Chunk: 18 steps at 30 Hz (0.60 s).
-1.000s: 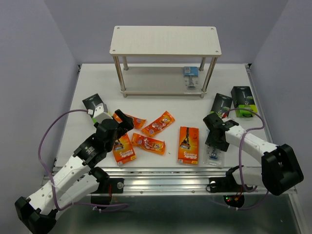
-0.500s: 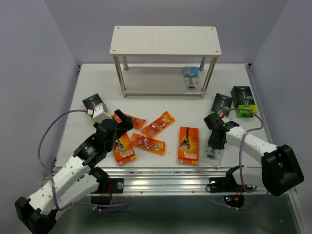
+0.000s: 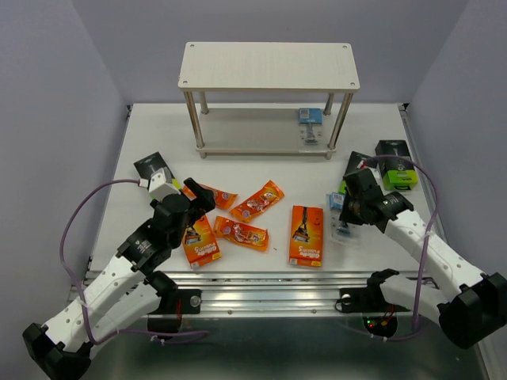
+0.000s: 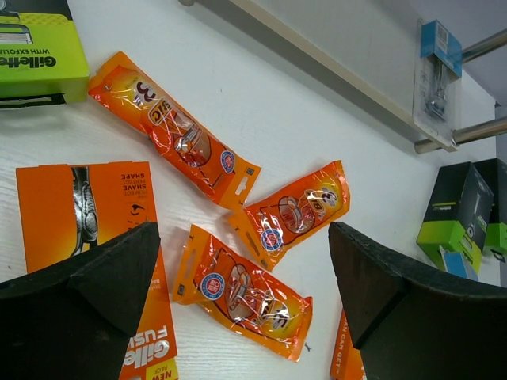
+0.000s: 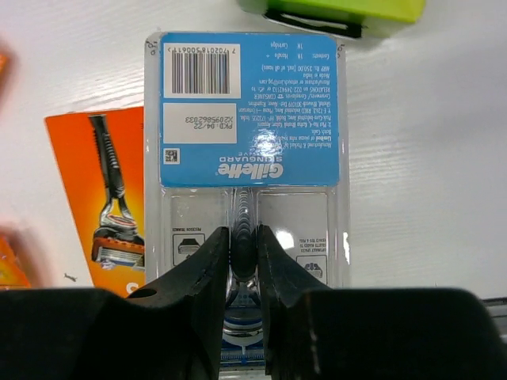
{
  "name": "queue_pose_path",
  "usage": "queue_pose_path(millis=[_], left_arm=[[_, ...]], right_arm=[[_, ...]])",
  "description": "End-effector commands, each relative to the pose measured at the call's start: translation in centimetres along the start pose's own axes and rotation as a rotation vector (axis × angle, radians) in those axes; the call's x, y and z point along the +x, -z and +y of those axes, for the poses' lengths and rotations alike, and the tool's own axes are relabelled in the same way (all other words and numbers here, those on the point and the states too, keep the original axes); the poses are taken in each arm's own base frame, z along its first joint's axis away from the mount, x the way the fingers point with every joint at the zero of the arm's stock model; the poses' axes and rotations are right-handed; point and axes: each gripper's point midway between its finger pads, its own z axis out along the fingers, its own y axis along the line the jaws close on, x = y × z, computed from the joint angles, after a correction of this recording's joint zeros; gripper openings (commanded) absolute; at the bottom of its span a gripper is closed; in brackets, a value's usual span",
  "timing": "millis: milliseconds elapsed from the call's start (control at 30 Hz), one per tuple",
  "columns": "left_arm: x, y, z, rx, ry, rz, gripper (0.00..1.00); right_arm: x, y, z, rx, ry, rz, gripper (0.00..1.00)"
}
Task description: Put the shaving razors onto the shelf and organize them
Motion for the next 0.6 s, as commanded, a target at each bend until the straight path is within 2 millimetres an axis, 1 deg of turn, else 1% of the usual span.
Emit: queue_pose_path(millis=[0, 33, 67, 100, 133, 167, 200, 233, 267, 300, 367, 400, 433, 467, 500, 533, 567], left_arm=[[-1.6, 0.4, -0.1, 0.000, 0.011, -0.054, 0.99], [-1.6, 0.5, -0.1, 0.000, 0.014, -0.054, 0.99], [-1.6, 0.5, -0.1, 0.000, 0.015, -0.056, 0.99], [-1.7, 0.5, -0.1, 0.001, 0.014, -0.057, 0.99], [-1.7, 0.5, -0.1, -0.001, 0.015, -0.057, 0.99], [-1.6, 0.5, -0.1, -0.001, 0.013, -0.055, 0.99], [-1.7, 0.5, 0.0, -0.006, 0.019, -0.061, 0.99], [-1.7, 0.5, 0.1, -0.008, 0.018, -0.061, 0.99], [-1.7, 0.5, 0.3, -0.016, 0.019, -0.064, 0.99], [-1.8, 0.6, 0.3, -0.018, 0.024, -0.066, 0.99], [-1.9, 0.7, 0.4, -0.018, 0.027, -0.070, 0.99], [-2.0, 0.7, 0.4, -0.018, 0.032, -0.074, 0.99], [-2.1, 0.8, 0.4, -0.019, 0.034, -0.077, 0.99], [-2.1, 0.8, 0.5, -0.023, 0.034, -0.078, 0.99], [-2.2, 0.9, 0.6, -0.024, 0.038, -0.083, 0.99], [-2.3, 1.0, 0.6, -0.023, 0.045, -0.088, 0.99], [-2.2, 0.9, 0.7, -0.025, 0.044, -0.089, 0.99]], right_arm=[[-2.7, 2.1, 3.5, -0.157, 0.095, -0.073, 0.01], [-4.2, 2.7, 5.0, -0.215, 0.121, -0.123, 0.01], [-4.9, 3.0, 6.1, -0.254, 0.147, -0.148, 0.01], [-5.0, 3.5, 7.8, -0.301, 0.189, -0.174, 0.01], [-5.9, 3.5, 9.3, -0.324, 0.215, -0.213, 0.01], [-7.0, 4.3, 10.6, -0.339, 0.257, -0.258, 0.01], [-7.0, 3.8, 12.0, -0.310, 0.314, -0.281, 0.01], [-7.8, 3.8, 13.2, -0.306, 0.348, -0.322, 0.01], [-9.2, 4.5, 14.5, -0.312, 0.355, -0.362, 0.01], [-9.6, 3.7, 16.1, -0.307, 0.376, -0.375, 0.01], [-10.8, 3.5, 18.0, -0.321, 0.403, -0.414, 0.01], [-12.0, 3.2, 19.4, -0.327, 0.386, -0.450, 0.01], [-13.1, 3.9, 20.0, -0.342, 0.363, -0.487, 0.01], [-13.1, 2.6, 20.8, -0.330, 0.369, -0.481, 0.01], [-14.0, 2.7, 21.7, -0.341, 0.358, -0.508, 0.01], [-14.6, 1.8, 22.9, -0.350, 0.364, -0.534, 0.01], [-15.0, 1.6, 23.7, -0.361, 0.370, -0.552, 0.01]])
